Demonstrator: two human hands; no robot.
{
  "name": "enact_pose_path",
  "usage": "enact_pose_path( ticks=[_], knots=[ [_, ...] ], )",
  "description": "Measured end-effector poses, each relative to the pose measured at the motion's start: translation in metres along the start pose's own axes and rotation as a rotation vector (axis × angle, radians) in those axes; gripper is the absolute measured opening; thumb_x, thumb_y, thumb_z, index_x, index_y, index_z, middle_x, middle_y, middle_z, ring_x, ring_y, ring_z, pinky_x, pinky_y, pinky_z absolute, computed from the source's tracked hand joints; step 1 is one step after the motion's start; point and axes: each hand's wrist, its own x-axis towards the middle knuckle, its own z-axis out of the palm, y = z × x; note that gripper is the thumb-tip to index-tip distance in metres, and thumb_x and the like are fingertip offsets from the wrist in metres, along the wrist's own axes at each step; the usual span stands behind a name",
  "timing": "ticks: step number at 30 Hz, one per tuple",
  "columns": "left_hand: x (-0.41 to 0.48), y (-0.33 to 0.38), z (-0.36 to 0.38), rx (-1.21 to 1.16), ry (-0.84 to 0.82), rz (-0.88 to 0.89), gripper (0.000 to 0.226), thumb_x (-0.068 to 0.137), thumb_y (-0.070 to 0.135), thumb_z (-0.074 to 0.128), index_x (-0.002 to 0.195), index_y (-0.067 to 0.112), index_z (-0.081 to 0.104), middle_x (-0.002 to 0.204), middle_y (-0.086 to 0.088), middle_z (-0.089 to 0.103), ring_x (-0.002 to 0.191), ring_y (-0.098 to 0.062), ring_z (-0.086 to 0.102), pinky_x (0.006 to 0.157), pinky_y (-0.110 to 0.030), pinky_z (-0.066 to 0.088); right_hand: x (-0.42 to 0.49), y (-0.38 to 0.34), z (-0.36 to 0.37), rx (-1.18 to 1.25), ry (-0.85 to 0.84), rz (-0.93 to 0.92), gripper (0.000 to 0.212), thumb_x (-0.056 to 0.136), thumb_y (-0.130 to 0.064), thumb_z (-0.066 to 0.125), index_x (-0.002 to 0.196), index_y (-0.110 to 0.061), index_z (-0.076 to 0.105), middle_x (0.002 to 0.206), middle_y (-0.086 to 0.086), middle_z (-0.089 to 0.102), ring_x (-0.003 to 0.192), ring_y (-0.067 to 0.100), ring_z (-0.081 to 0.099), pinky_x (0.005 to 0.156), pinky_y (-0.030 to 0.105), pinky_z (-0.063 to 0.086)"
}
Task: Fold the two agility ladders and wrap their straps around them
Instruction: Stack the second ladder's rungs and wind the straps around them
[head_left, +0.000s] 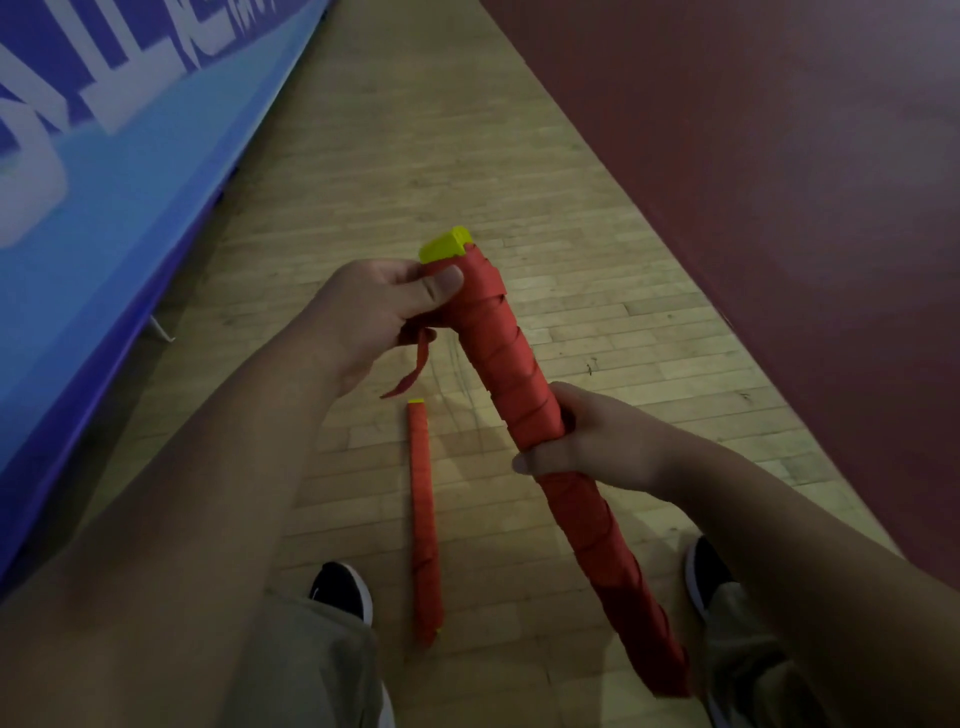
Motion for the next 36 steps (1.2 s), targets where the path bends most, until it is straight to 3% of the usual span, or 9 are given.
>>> enact_pose_path(
  ticks=[3,6,12,15,19,24,26,30,36],
  knots=[
    [0.001,-0.004,-0.01,-0.05,0.005,-0.006,0.047,0.081,0.052,0.075,0.113,0.018,0.079,0.099,0.0,0.084,0.094,-0.013,0.08,0.092,-0.037,0.061,-0.009,-0.005,-0.008,0.23,-0.156,-0.049,0.036,0.101,-0.026,0.076,0.135,-0.03,0.066,0.12,0.006,0.081,0.116,0.024,0.078,0.108,0.055,0.059],
    [0.002,-0.008,-0.021,-0.165,-0.02,0.0,0.05,0.086,0.051,0.071,0.118,0.013,0.078,0.113,-0.007,0.08,0.108,-0.025,0.075,0.101,-0.043,0.059,-0.011,-0.007,-0.009,0.383,-0.242,-0.099,0.032,0.108,-0.033,0.063,0.135,-0.019,0.073,0.123,0.01,0.079,0.121,0.028,0.074,0.112,0.051,0.054],
    [0.003,-0.011,-0.024,-0.221,-0.061,-0.002,0.047,0.093,0.048,0.067,0.121,0.011,0.075,0.112,-0.009,0.078,0.107,-0.022,0.074,0.097,-0.043,0.057,-0.011,-0.004,-0.013,0.551,-0.357,-0.022,0.056,0.1,-0.038,0.069,0.137,0.003,0.066,0.111,0.018,0.077,0.117,0.047,0.075,0.09,0.049,0.064],
    [0.003,-0.012,-0.025,-0.191,-0.07,-0.062,0.047,0.091,0.044,0.067,0.121,0.008,0.074,0.113,-0.011,0.081,0.107,-0.024,0.077,0.094,-0.041,0.058,-0.014,-0.003,-0.016,0.458,-0.261,-0.024,0.051,0.098,-0.043,0.077,0.133,-0.006,0.073,0.113,0.019,0.079,0.113,0.045,0.078,0.088,0.051,0.064],
    [0.004,-0.013,-0.026,-0.159,-0.063,-0.114,0.045,0.085,0.041,0.074,0.111,0.005,0.076,0.099,-0.008,0.079,0.088,-0.02,0.073,0.087,-0.039,0.056,-0.015,-0.001,-0.018,0.317,-0.127,0.012,0.04,0.095,-0.046,0.08,0.123,-0.017,0.078,0.113,0.015,0.081,0.107,0.036,0.081,0.095,0.064,0.062],
    [0.007,-0.019,-0.017,-0.09,-0.011,-0.138,0.045,0.077,0.043,0.085,0.103,0.006,0.08,0.093,-0.01,0.078,0.086,-0.017,0.073,0.079,-0.034,0.056,-0.013,-0.005,-0.007,0.147,0.015,0.078,0.035,0.088,-0.05,0.088,0.116,-0.031,0.078,0.104,0.004,0.08,0.09,0.019,0.082,0.074,0.037,0.065],
    [0.01,-0.024,-0.011,-0.037,0.051,-0.144,0.037,0.081,0.037,0.09,0.101,0.007,0.081,0.088,-0.005,0.08,0.082,-0.013,0.076,0.075,-0.031,0.059,-0.008,-0.003,0.0,0.061,0.08,0.092,0.041,0.083,-0.055,0.091,0.115,-0.035,0.076,0.103,0.0,0.08,0.087,0.017,0.082,0.079,0.038,0.068],
    [0.015,-0.037,0.005,0.031,0.118,-0.169,0.033,0.084,0.032,0.094,0.105,0.009,0.082,0.092,-0.007,0.083,0.092,-0.021,0.08,0.086,-0.037,0.064,-0.002,0.001,0.013,-0.085,0.254,0.102,0.044,0.077,-0.06,0.093,0.106,-0.036,0.07,0.09,-0.005,0.079,0.073,0.01,0.079,0.077,0.041,0.069],
    [0.018,-0.038,0.025,0.033,0.233,-0.19,0.049,0.077,0.052,0.095,0.102,0.012,0.082,0.094,-0.003,0.084,0.091,-0.016,0.082,0.084,-0.037,0.066,0.0,0.003,0.037,-0.326,0.398,0.029,0.046,0.08,-0.061,0.088,0.099,-0.036,0.054,0.089,-0.011,0.068,0.075,0.008,0.068,0.066,0.034,0.056]
  ],
)
